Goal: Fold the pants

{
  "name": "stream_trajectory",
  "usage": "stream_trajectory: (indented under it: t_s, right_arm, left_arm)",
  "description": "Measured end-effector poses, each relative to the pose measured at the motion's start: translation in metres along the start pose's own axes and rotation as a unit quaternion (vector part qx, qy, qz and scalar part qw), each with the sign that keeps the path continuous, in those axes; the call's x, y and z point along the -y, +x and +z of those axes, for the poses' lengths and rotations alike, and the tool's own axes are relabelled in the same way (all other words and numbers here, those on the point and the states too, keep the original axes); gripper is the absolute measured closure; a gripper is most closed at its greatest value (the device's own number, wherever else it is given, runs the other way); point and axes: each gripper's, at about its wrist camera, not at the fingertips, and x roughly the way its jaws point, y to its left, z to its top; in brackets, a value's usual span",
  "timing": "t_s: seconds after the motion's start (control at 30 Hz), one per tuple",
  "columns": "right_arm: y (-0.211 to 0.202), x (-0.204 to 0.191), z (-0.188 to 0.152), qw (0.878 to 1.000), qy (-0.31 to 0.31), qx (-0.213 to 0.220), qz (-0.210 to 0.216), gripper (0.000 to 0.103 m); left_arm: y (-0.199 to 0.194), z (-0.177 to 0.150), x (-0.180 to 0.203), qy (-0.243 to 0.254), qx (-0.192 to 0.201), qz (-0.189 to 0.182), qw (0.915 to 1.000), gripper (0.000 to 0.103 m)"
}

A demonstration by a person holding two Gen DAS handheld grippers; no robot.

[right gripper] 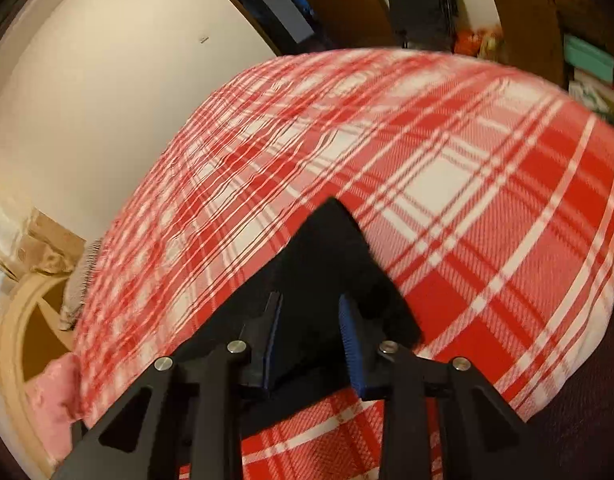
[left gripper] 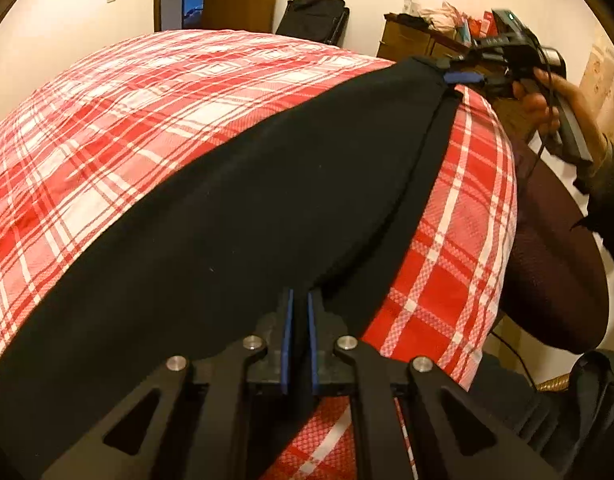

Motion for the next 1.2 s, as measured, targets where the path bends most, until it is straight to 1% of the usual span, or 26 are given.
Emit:
stream_trajectory:
  t_s: [0.07, 0.13, 0.2, 0.27, 0.33, 0.47, 0.5, 0.53, 0.57, 0.6, 0.67, 0.7, 0.77, 0.83, 0.93, 0.97, 1.0, 1.03, 1.13, 1.17, 1.2]
  right_arm:
    - [-0.005, 0.002, -0.003, 1.0, 0.008, 0.002, 0.003, 0.073]
    - [-0.012, 0.005, -0.006, 1.0, 0.007, 0.008, -0.006, 0.071]
    - [-0.015, 0.007, -0.007, 1.0, 0.009, 0.011, -0.015, 0.061]
    - [-0.016, 0.012, -0.007, 1.0, 0.017, 0.005, -0.021, 0.06]
    - [-0.015, 0.012, -0.006, 1.0, 0.017, 0.002, -0.014, 0.06]
    - [-0.007, 0.008, 0.003, 1.0, 0.017, 0.005, -0.02, 0.06]
    - [-0.004, 0.005, 0.006, 1.0, 0.014, 0.007, -0.027, 0.062]
    - [-0.001, 0.003, 0.009, 0.999, 0.011, 0.008, -0.032, 0.068]
    - [0.004, -0.001, 0.014, 0.999, 0.003, 0.004, -0.04, 0.092]
    - [0.008, -0.004, 0.018, 0.999, -0.001, 0.001, -0.042, 0.096]
    - [0.016, -0.017, 0.03, 0.999, -0.018, -0.001, -0.04, 0.096]
    - [0.016, -0.025, 0.037, 0.999, -0.026, 0.003, -0.031, 0.097]
    - [0.011, -0.047, 0.052, 0.998, -0.051, 0.02, -0.002, 0.097]
    - [-0.006, -0.074, 0.063, 0.994, -0.081, 0.05, 0.05, 0.097]
    - [-0.027, -0.088, 0.061, 0.987, -0.106, 0.077, 0.089, 0.097]
    - [-0.03, -0.087, 0.058, 0.986, -0.109, 0.081, 0.096, 0.097]
    - [-0.034, -0.081, 0.051, 0.985, -0.109, 0.084, 0.105, 0.097]
    - [-0.034, -0.074, 0.046, 0.986, -0.105, 0.081, 0.102, 0.097]
    - [-0.021, -0.035, 0.023, 0.993, -0.073, 0.052, 0.079, 0.097]
    - [-0.013, -0.017, 0.013, 0.995, -0.06, 0.038, 0.064, 0.097]
    - [-0.009, -0.005, 0.009, 0.996, -0.049, 0.03, 0.061, 0.097]
  left_arm:
    - [-0.001, -0.001, -0.001, -0.004, 0.001, -0.004, 1.0, 0.095]
    - [-0.001, -0.001, -0.002, -0.006, 0.002, -0.008, 1.0, 0.095]
    - [-0.001, -0.001, -0.002, -0.008, 0.003, -0.01, 0.9999, 0.095]
    - [0.0, -0.001, -0.002, -0.008, 0.004, -0.01, 0.9999, 0.095]
    - [0.0, -0.001, -0.002, -0.006, 0.004, -0.01, 0.9999, 0.095]
    - [0.001, -0.001, -0.002, -0.004, 0.005, -0.009, 0.9999, 0.095]
    - [0.0, -0.001, -0.003, -0.004, 0.007, -0.008, 0.9999, 0.097]
    - [-0.001, -0.001, -0.004, -0.005, 0.009, -0.01, 0.9999, 0.098]
    - [-0.002, -0.002, -0.005, -0.007, 0.012, -0.015, 0.9998, 0.099]
    - [-0.002, -0.002, -0.008, -0.013, 0.015, -0.015, 0.9997, 0.099]
    - [-0.005, 0.0, -0.014, -0.024, 0.02, -0.013, 0.9994, 0.099]
    - [-0.009, 0.002, -0.019, -0.032, 0.027, -0.011, 0.9991, 0.099]
    - [-0.021, 0.007, -0.03, -0.048, 0.047, -0.007, 0.9978, 0.099]
    - [-0.037, 0.011, -0.039, -0.061, 0.068, -0.008, 0.9958, 0.099]
    - [-0.06, 0.012, -0.043, -0.064, 0.095, -0.009, 0.9934, 0.099]
    - [-0.065, 0.009, -0.043, -0.062, 0.101, -0.017, 0.9928, 0.099]
    - [-0.065, 0.007, -0.041, -0.06, 0.1, -0.026, 0.9929, 0.099]
    - [-0.062, 0.003, -0.038, -0.056, 0.092, -0.03, 0.9937, 0.099]
    - [-0.041, -0.01, -0.027, -0.036, 0.059, -0.043, 0.9967, 0.099]
    - [-0.033, -0.016, -0.022, -0.03, 0.046, -0.043, 0.9976, 0.099]
    - [-0.024, -0.021, -0.018, -0.025, 0.032, -0.045, 0.9981, 0.099]
